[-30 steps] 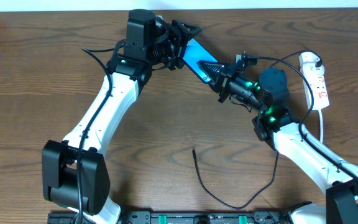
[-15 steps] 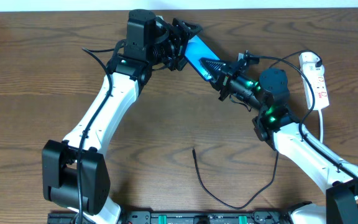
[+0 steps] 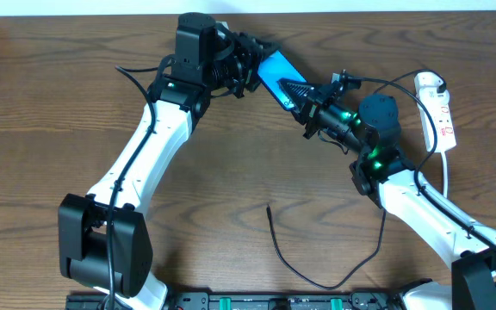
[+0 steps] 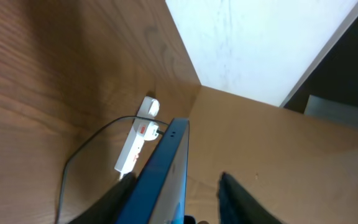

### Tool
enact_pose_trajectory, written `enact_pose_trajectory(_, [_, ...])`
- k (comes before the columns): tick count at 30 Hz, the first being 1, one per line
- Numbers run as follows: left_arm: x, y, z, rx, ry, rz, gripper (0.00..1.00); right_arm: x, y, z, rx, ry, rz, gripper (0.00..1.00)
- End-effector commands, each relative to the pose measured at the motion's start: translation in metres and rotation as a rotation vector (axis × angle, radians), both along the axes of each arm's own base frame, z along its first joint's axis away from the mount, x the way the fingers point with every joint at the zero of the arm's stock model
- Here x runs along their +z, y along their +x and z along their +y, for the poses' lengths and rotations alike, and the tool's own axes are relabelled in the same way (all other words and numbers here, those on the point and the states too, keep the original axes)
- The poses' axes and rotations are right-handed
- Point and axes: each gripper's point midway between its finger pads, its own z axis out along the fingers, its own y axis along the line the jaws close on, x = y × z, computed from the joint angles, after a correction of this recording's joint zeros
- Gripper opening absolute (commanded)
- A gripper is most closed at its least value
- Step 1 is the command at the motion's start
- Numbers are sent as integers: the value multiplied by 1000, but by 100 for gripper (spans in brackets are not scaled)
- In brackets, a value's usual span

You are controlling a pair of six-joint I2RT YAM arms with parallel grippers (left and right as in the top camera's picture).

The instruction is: Plug charger to phone and switch on socket

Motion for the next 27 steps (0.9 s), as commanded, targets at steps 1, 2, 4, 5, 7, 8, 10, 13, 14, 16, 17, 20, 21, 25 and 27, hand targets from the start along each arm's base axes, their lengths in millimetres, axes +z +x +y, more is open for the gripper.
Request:
enact_pose_trajectory(1, [3,0,0,-9,-4,-11,38,20,1,-1,-5,11,-67,2])
enact_pose_trajectory(2, [3,0,0,-9,-4,-11,38,21,0,0,-1,15,-68,2])
enact_pose_trajectory(4, [3,0,0,-9,-4,-11,38,22,0,0,5,22,-68,2])
enact_pose_trajectory(5, [3,0,0,-9,-4,-11,37,22,0,0,6,22,-68,2])
enact_pose_trajectory(7, [3,0,0,-9,-4,-11,35,22,-1,1,9,22,-68,1])
enact_pose_trajectory(8, [3,0,0,-10,-4,-12,33,22,-1,1,9,22,-68,2])
enact_pose_trajectory(10, [3,0,0,-10,-4,-12,29,22,-1,1,10,22,-68,1])
enact_pose_trajectory(13, [3,0,0,-10,-4,-12,22,22,-2,2,18,27,-62,2])
enact_pose_trajectory(14, [3,0,0,-10,-4,-12,20,22,-3,2,21,30,-59,2])
enact_pose_trajectory(16, [3,0,0,-11,-2,-15,19,22,-3,2,25,31,-58,2])
enact_pose_trajectory(17, [3,0,0,-13,2,-21,15,22,-3,2,26,31,-57,1])
enact_pose_trajectory(20, [3,0,0,-14,7,-27,8,22,-4,3,29,31,-57,2])
enact_pose_trajectory(21, [3,0,0,-14,7,-27,8,22,-4,3,29,31,-57,2])
enact_pose_trajectory(25, [3,0,0,-14,7,-27,7,22,-4,3,29,31,-57,2])
enact_pose_trajectory(27, [3,0,0,-14,7,-27,7,22,-4,3,29,31,-57,1])
